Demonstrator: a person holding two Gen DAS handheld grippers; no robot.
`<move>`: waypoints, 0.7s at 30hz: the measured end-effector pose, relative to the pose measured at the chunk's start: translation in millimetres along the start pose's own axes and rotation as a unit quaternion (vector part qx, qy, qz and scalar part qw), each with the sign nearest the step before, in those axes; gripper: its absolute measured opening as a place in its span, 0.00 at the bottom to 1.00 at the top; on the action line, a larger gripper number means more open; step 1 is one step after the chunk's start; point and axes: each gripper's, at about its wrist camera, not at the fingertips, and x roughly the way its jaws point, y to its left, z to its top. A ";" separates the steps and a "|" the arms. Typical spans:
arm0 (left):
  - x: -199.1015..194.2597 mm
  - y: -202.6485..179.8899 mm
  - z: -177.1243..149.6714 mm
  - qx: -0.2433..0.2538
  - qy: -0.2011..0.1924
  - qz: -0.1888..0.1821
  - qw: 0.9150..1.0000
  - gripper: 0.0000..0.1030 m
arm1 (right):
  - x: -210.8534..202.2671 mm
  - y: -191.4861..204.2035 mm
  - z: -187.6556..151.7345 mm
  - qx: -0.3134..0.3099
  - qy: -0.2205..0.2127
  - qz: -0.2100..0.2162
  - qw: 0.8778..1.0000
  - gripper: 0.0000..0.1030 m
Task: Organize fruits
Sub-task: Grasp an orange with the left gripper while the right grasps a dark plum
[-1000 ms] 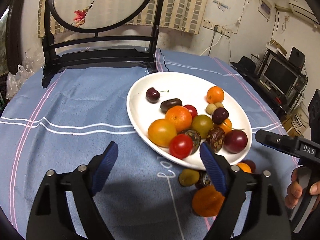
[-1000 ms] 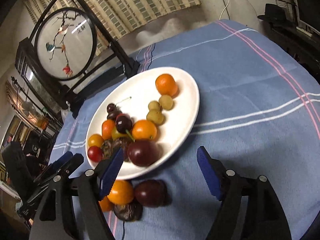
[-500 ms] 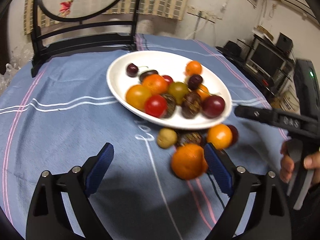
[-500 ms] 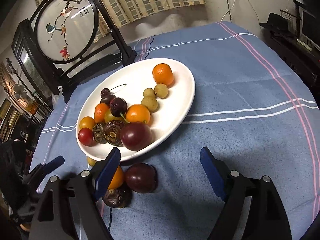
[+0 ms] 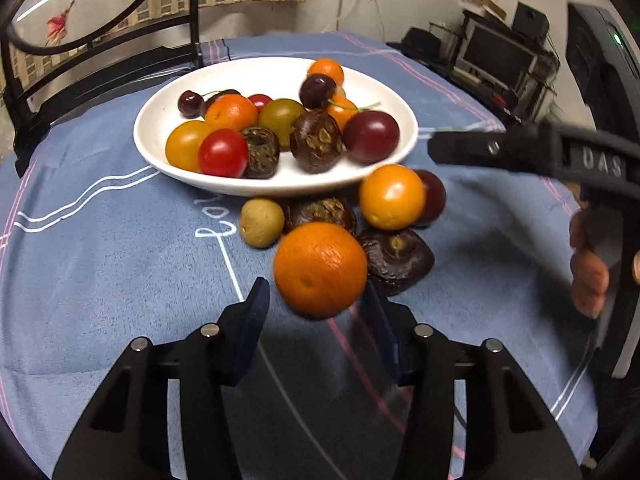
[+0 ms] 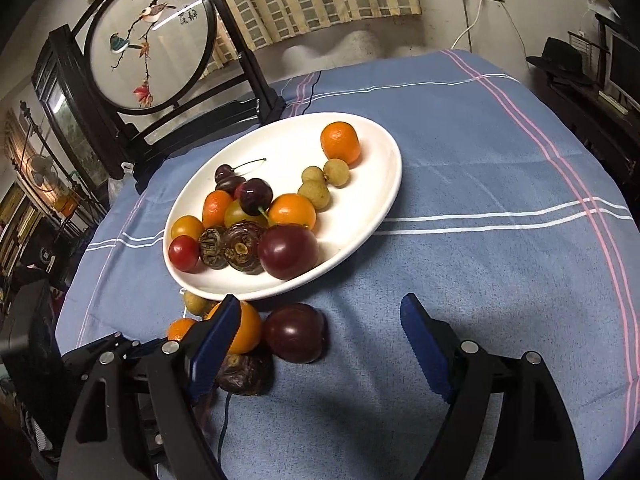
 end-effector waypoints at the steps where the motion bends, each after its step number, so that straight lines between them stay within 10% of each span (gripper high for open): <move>1: 0.7 -0.1 0.8 0.000 -0.003 0.002 1.000 0.49 | 0.7 0.4 -0.2 -0.001 0.001 -0.002 1.000 0.80; 9: -16.4 -9.0 3.1 0.037 -0.037 -0.004 0.999 0.40 | -0.3 -3.5 1.5 -0.009 0.001 -0.017 1.000 0.80; 21: -19.2 24.0 10.1 -0.038 -0.035 0.004 0.999 0.41 | -5.3 17.4 -6.5 -0.111 0.010 -0.019 0.994 0.70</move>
